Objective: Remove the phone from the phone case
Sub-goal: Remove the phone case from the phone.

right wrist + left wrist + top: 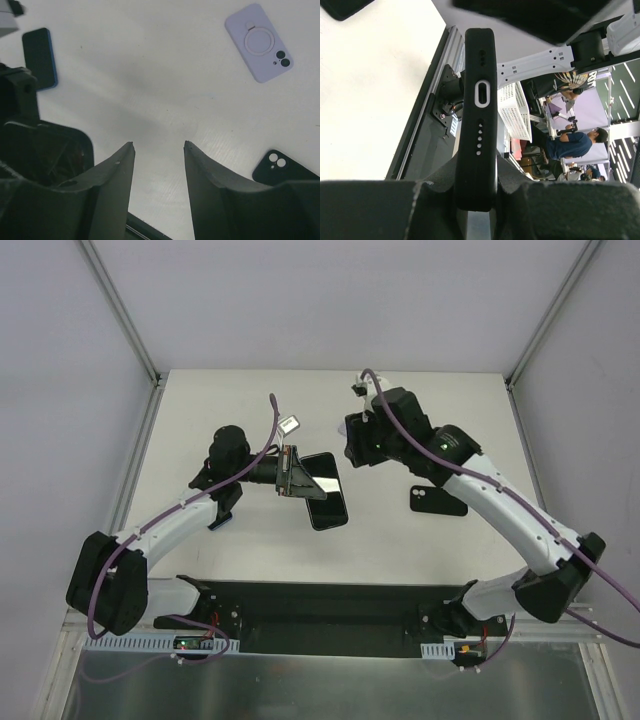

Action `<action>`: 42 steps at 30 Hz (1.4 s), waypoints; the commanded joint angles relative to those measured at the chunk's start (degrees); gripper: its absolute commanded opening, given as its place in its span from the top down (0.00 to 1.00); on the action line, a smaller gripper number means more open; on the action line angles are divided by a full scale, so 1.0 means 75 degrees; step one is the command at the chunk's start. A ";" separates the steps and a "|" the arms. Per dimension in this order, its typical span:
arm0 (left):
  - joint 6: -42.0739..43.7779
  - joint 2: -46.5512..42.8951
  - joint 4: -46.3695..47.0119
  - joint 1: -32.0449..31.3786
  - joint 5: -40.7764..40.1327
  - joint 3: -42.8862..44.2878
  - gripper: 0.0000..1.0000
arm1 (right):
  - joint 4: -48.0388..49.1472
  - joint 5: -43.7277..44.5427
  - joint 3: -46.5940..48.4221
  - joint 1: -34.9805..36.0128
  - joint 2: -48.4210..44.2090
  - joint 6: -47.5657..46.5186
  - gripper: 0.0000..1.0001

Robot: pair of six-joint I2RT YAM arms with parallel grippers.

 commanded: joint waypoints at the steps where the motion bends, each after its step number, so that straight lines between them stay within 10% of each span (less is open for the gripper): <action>1: 0.0075 0.0023 0.0735 -0.0073 0.0241 0.0257 1.00 | 0.0320 -0.0182 0.0309 -0.0002 -0.0707 0.0071 0.53; 42: 0.0052 0.0093 0.0759 -0.0073 0.0241 0.0269 1.00 | 0.0191 -0.0278 0.0602 0.0385 -0.0439 -0.0034 0.53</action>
